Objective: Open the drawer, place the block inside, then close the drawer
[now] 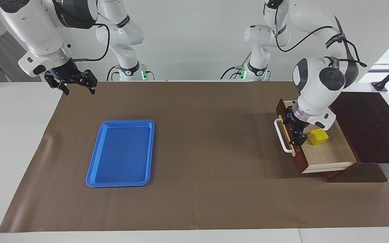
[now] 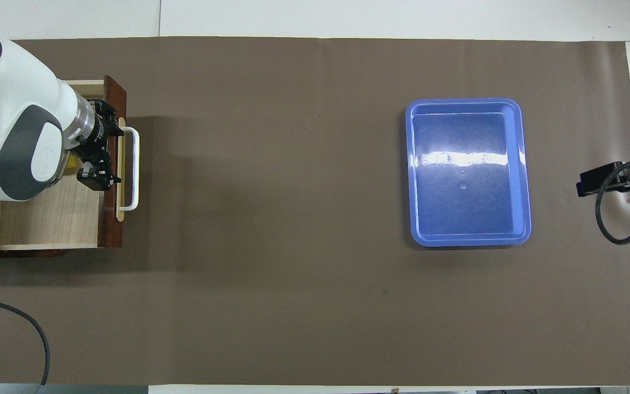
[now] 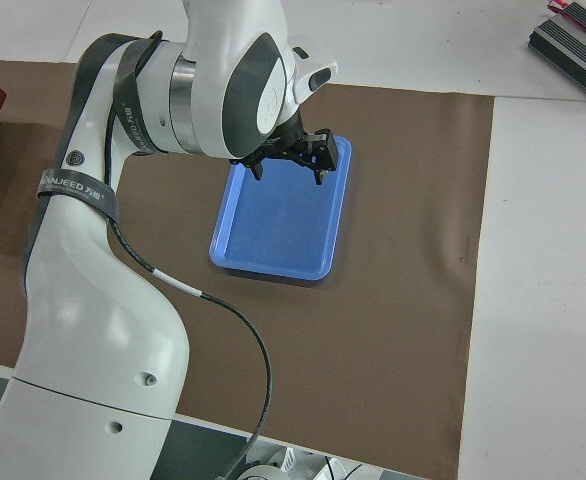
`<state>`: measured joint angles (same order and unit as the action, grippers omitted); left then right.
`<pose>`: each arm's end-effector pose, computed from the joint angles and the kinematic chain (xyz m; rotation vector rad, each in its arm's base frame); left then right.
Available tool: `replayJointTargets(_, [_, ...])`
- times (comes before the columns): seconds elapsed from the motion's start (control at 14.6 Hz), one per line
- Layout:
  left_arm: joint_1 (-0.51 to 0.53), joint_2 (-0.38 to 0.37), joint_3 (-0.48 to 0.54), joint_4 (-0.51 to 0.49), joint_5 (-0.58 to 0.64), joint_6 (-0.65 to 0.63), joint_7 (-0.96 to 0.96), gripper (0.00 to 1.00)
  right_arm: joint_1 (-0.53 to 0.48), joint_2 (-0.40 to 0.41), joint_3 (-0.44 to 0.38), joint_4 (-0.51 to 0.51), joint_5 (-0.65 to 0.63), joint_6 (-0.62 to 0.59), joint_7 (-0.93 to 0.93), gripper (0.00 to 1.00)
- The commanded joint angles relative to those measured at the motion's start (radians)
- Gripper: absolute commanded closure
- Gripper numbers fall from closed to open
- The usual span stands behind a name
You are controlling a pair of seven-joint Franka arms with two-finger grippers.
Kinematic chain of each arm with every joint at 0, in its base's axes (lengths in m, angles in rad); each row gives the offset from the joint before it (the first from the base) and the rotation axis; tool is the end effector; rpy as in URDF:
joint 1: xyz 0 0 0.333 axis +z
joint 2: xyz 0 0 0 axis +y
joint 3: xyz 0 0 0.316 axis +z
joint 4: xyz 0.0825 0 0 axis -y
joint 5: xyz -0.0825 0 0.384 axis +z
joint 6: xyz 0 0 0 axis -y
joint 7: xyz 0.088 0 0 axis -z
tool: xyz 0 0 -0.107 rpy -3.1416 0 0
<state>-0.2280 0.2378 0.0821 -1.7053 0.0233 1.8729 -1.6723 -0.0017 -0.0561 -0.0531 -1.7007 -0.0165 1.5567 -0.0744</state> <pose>0.6156 -0.0923 0.4454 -2.2221 -2.1058 0.0153 0.5310 -0.0316 0.5927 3.1305 0.0318 -0.1389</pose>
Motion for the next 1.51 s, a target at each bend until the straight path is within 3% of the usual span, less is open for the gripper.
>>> replayJointTargets(0.0, [0.006,0.001,0.077,0.028,0.018,0.019,0.098,0.00,-0.007,-0.010,0.007,-0.005,-0.016,-0.023,-0.022,0.00])
replayJointTargets(0.41, [0.012,0.015,0.211,0.069,0.018,0.023,0.290,0.00,-0.009,-0.010,0.007,-0.005,-0.016,-0.024,-0.022,0.00])
replayJointTargets(0.89, [0.032,0.012,0.286,0.036,0.017,0.072,0.466,0.00,-0.009,-0.010,0.007,-0.005,-0.016,-0.024,-0.022,0.00])
replayJointTargets(1.44, [0.024,0.029,0.308,0.064,0.015,0.046,0.500,0.00,-0.009,-0.010,0.007,-0.005,-0.016,-0.023,-0.022,0.00])
